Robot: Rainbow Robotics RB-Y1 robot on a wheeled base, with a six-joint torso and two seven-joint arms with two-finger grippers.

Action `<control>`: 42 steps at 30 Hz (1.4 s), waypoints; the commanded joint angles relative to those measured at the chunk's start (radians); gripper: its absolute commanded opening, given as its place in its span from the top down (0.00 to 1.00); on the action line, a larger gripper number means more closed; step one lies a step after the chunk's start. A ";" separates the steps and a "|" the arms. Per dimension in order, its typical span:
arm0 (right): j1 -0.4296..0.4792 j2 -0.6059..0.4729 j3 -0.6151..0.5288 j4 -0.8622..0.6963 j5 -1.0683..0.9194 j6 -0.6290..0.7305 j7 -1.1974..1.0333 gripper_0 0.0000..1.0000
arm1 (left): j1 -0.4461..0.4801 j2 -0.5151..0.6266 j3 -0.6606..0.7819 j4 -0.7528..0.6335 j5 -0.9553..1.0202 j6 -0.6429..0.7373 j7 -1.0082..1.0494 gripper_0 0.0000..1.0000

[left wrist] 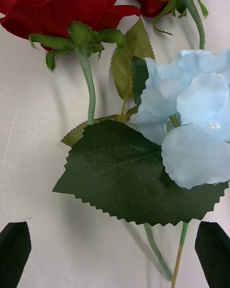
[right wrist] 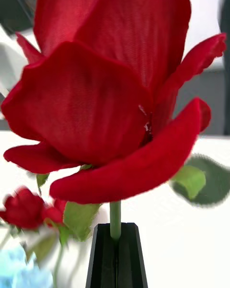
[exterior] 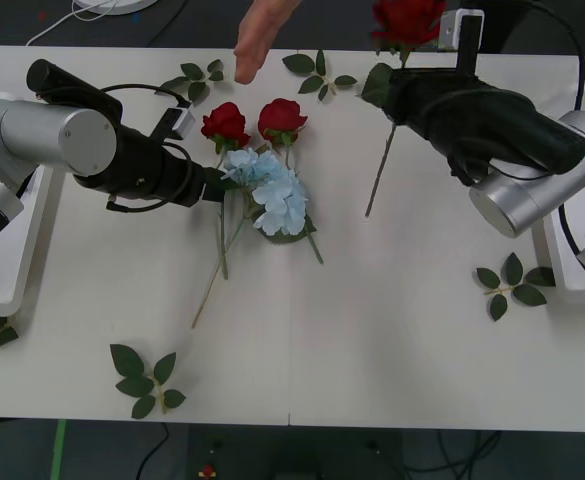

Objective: Place the red flowers into the right box and the blue flowers into the left box. If a person shows an open palm, hand one flower to the person first, then continue sorting.

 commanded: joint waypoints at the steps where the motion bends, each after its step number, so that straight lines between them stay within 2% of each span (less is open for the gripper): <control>1: -0.006 -0.014 -0.031 -0.036 0.060 -0.133 0.044 1.00 | -0.048 -0.012 -0.007 -0.025 -0.007 -0.011 0.051 0.00; 8: -0.017 0.017 -0.063 -0.036 0.130 -0.296 0.040 1.00 | -0.048 -0.012 -0.007 -0.025 -0.007 -0.011 0.051 0.00; 17: -0.021 0.047 -0.097 -0.036 0.145 -0.403 0.034 1.00 | -0.048 -0.012 -0.007 -0.025 -0.007 -0.011 0.051 0.00; 42: -0.035 0.056 -0.097 -0.035 0.174 -0.411 0.057 1.00 | -0.048 -0.012 -0.007 -0.025 -0.007 -0.011 0.051 0.00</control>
